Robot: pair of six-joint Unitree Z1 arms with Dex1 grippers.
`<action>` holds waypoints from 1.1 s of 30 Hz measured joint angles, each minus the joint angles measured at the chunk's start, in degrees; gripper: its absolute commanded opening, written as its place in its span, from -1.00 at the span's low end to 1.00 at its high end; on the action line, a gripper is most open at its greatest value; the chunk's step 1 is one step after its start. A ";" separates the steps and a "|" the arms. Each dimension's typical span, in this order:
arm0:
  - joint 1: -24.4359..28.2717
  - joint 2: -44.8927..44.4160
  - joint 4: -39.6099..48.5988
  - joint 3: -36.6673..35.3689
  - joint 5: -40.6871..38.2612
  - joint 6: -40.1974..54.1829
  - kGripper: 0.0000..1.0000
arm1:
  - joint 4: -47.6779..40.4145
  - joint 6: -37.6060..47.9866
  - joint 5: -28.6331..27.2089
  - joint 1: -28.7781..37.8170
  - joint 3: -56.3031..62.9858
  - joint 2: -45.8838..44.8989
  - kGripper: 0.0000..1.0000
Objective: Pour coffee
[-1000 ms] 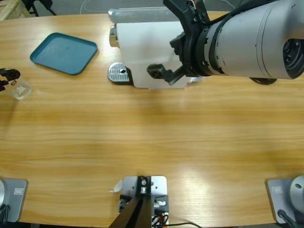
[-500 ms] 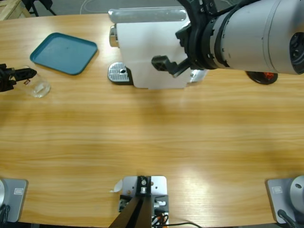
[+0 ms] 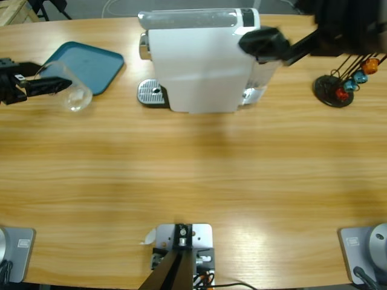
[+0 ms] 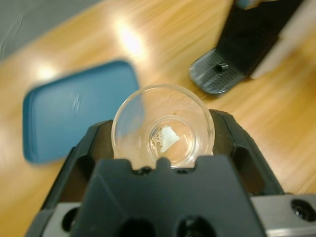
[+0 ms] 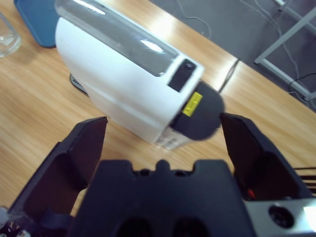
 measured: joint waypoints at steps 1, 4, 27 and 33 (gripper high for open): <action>-0.08 0.03 1.00 -1.19 -1.89 3.04 -1.00 | 0.99 0.00 -0.54 0.00 -0.29 -1.04 1.00; -0.24 1.67 3.07 -4.49 -6.25 11.67 -1.00 | 3.26 0.00 -1.31 0.00 -0.28 -4.75 1.00; -4.26 27.51 3.69 -20.64 -15.97 26.38 -1.00 | 11.17 0.00 1.50 0.03 11.69 -19.51 1.00; -5.30 30.06 3.59 -23.47 -16.04 26.38 -1.00 | 11.35 0.00 1.50 0.03 12.01 -20.42 1.00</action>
